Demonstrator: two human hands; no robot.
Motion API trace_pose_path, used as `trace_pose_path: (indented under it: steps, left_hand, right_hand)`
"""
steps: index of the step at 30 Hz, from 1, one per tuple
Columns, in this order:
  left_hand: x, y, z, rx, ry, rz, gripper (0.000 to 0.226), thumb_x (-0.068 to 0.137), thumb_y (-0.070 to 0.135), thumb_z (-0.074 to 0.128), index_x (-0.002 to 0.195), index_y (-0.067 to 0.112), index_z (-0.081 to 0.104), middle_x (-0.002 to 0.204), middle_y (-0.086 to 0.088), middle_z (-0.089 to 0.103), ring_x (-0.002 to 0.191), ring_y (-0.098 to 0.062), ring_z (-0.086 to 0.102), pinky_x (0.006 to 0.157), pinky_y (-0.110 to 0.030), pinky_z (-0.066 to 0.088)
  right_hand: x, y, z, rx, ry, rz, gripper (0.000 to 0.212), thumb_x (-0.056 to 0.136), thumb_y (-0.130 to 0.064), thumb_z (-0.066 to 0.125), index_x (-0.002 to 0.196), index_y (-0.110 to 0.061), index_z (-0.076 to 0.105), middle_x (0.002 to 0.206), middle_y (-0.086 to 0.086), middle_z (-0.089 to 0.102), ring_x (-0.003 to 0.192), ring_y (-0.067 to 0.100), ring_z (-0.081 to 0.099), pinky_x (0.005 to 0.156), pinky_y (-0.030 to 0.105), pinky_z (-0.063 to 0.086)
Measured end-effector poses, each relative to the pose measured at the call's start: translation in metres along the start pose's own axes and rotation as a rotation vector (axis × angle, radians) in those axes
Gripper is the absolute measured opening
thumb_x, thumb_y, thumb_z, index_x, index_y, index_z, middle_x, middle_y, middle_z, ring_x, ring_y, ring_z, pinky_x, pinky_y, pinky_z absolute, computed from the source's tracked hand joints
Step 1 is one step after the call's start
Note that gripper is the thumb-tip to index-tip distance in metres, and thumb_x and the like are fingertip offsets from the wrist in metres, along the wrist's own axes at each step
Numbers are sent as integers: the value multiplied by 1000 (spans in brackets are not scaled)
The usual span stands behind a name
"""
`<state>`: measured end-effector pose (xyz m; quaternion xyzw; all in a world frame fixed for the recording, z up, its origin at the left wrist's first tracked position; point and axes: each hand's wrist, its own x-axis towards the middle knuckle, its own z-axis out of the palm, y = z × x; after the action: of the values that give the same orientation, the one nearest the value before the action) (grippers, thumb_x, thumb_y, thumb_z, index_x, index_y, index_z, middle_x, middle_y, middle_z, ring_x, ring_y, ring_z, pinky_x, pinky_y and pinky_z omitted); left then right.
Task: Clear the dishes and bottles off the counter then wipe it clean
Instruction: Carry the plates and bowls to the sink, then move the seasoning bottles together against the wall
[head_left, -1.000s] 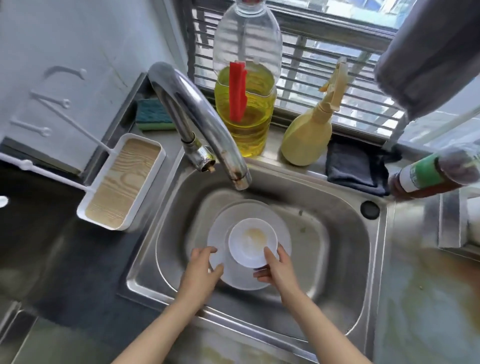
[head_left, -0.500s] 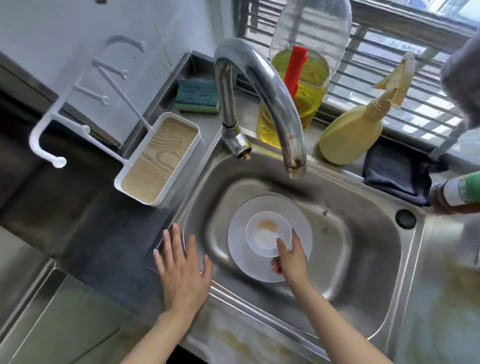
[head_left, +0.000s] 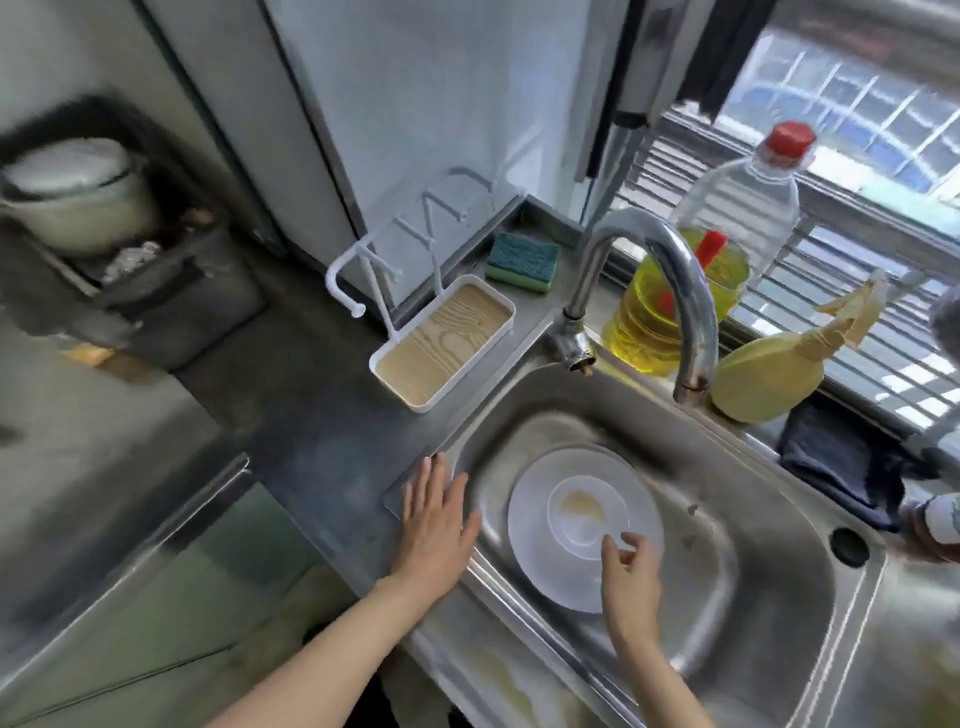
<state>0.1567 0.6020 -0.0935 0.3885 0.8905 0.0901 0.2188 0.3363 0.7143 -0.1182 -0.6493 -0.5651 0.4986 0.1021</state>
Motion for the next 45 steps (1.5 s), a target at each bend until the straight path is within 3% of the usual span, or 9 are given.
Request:
trace_pose_path:
  steps: [5, 8, 11, 15, 20, 25, 34, 38, 45]
  left_hand:
    - [-54, -57, -52, -519, 136, -145, 26, 91, 8, 50, 117, 6, 55, 125, -8, 51, 118, -20, 48, 93, -15, 30]
    - [-98, -106, -66, -730, 183, -380, 16, 89, 1, 51, 93, 13, 61, 100, -7, 63, 92, -21, 61, 77, -19, 41]
    - [-155, -147, -71, -891, 248, -574, 27, 89, 1, 53, 79, 26, 56, 89, -6, 65, 84, -20, 61, 72, -12, 42]
    - [-237, -189, -76, -1002, 412, -743, 20, 90, 6, 55, 82, 24, 59, 85, 2, 67, 77, -7, 63, 61, -3, 40]
    - [-314, -251, -76, -1147, 598, -908, 24, 89, 2, 55, 81, 23, 65, 78, 8, 71, 81, -12, 67, 77, -16, 47]
    - [-342, -331, -78, -1222, 748, -1015, 23, 88, 2, 56, 80, 22, 65, 82, 0, 71, 84, -21, 66, 89, -44, 49]
    - [-405, -424, -98, -1267, 912, -1239, 39, 88, 3, 56, 72, 38, 63, 73, 2, 69, 79, -21, 65, 77, -40, 50]
    - [-434, -434, -93, -1277, 1022, -1406, 21, 77, 23, 57, 72, 42, 63, 71, 3, 70, 73, -17, 66, 71, -32, 48]
    - [-458, -426, -78, -1312, 1124, -1680, 26, 88, -4, 52, 80, 18, 63, 74, -2, 70, 75, -22, 67, 81, -43, 50]
  right_hand:
    - [-41, -53, 26, -128, -228, -245, 17, 94, -19, 52, 107, -9, 57, 97, 6, 61, 88, 20, 57, 75, 25, 39]
    - [-71, -85, 69, -137, -387, -341, 5, 91, -16, 56, 91, -16, 61, 84, -1, 63, 77, 13, 58, 72, 19, 46]
    - [-107, -97, 121, -171, -576, -359, 8, 87, -18, 60, 80, -23, 63, 76, 1, 66, 77, 23, 61, 79, 45, 49]
    - [-186, -113, 184, -259, -820, -442, 9, 80, -23, 60, 76, -30, 64, 76, -2, 66, 76, 20, 62, 74, 34, 48]
    - [-280, -120, 267, -431, -1081, -547, 12, 87, -12, 55, 77, -16, 61, 71, -9, 59, 66, 3, 52, 63, 17, 42]
    - [-346, -109, 355, -611, -1220, -603, 11, 86, -16, 55, 78, -22, 59, 68, -11, 58, 63, 4, 49, 63, 21, 41]
    - [-442, -97, 462, -931, -1386, -648, 29, 95, -22, 45, 93, 4, 55, 75, 8, 51, 69, 13, 47, 62, 28, 35]
    - [-473, -87, 511, -1022, -1430, -699, 30, 83, -48, 47, 85, -21, 60, 83, 5, 66, 81, 25, 62, 80, 41, 51]
    - [-547, -104, 587, -982, -1697, -811, 9, 87, -27, 54, 78, -25, 56, 84, 4, 67, 87, 26, 65, 84, 40, 50]
